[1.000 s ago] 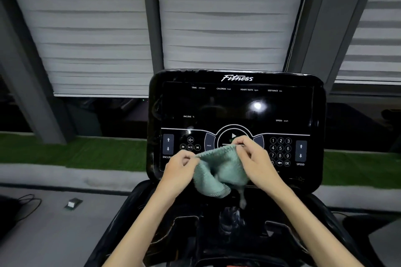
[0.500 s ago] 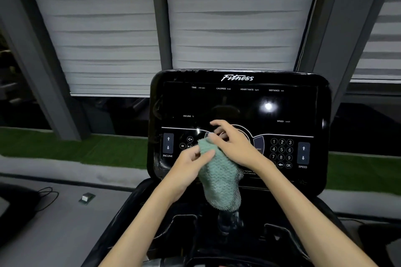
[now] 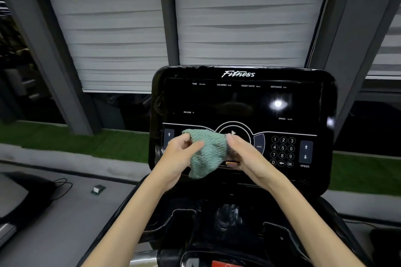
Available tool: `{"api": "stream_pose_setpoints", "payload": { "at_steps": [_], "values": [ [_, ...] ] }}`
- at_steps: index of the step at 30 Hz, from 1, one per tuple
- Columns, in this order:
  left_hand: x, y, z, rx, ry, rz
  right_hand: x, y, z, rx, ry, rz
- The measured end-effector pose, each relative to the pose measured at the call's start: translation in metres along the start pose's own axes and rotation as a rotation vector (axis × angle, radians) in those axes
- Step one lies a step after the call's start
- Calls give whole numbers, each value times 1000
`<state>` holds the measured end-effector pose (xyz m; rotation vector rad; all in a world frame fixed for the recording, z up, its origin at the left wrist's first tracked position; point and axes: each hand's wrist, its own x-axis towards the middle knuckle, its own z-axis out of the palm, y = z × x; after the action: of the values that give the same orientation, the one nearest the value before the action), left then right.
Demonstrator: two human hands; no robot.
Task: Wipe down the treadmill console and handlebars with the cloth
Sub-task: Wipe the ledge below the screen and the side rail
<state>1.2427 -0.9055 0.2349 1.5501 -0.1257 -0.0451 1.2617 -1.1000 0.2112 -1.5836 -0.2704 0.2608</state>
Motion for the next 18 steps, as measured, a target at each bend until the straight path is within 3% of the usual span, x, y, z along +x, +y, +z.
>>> {"api": "stream_pose_setpoints", "payload": {
  "at_steps": [6, 11, 14, 18],
  "values": [
    [-5, 1, -22, 400, 90, 76, 9, 3, 13, -463, -23, -301],
    [-15, 8, -56, 682, 48, 2, 21, 7, 33, -391, 62, -299],
    [-16, -1, -78, 689, 137, -42, 26, 1, 46, -332, 93, -273],
    [-20, -11, -100, 624, 276, -20, 37, 0, 65, -379, -3, -242]
  ]
}}
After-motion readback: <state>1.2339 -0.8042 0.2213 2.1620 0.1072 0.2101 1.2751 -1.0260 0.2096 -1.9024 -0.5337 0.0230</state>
